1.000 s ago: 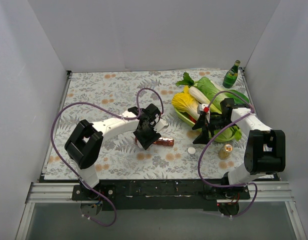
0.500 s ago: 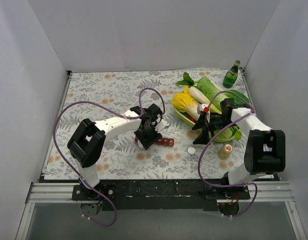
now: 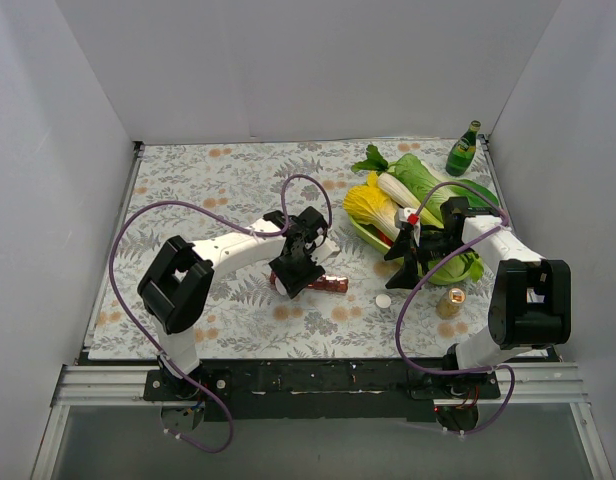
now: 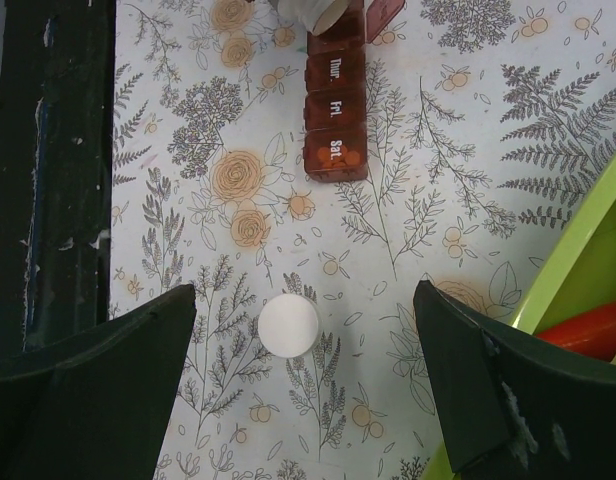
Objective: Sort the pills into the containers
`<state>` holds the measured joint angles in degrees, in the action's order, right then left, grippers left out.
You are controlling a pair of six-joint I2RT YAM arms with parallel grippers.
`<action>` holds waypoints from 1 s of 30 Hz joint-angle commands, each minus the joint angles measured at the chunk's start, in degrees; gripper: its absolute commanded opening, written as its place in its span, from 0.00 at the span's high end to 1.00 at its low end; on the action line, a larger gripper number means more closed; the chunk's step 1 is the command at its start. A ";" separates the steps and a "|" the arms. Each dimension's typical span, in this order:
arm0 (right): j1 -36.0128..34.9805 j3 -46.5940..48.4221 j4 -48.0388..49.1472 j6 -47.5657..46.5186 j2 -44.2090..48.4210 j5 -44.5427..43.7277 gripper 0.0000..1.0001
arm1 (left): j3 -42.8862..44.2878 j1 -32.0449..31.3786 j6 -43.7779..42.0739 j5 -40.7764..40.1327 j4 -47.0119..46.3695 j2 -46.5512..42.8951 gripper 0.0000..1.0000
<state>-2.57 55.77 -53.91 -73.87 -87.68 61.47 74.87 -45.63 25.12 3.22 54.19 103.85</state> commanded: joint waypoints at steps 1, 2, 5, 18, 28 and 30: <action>0.55 2.24 -1.20 -1.28 0.40 1.81 0.02 | 2.47 -0.52 0.19 -1.03 1.26 0.12 1.00; 0.55 2.24 -1.20 -1.28 0.49 1.81 0.02 | 2.47 -0.52 0.27 -1.29 1.26 0.21 1.00; 0.63 2.24 -1.29 -1.28 0.49 1.81 0.02 | 3.00 -0.69 0.19 -1.64 1.62 0.39 1.00; 0.72 2.24 -1.64 -1.63 0.40 1.90 0.02 | 4.49 -1.66 0.36 -2.52 3.20 1.44 1.00; 0.81 2.24 -1.81 -1.90 0.32 1.98 0.02 | 5.37 -2.19 0.36 -5.95 4.87 2.67 1.00; 0.81 2.33 -1.90 -1.98 0.32 1.98 0.02 | 5.55 -2.36 0.28 -6.12 5.13 2.85 1.00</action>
<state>-2.20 56.07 -54.11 -74.67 -87.70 61.52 78.50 -47.35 25.34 -1.13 57.95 106.69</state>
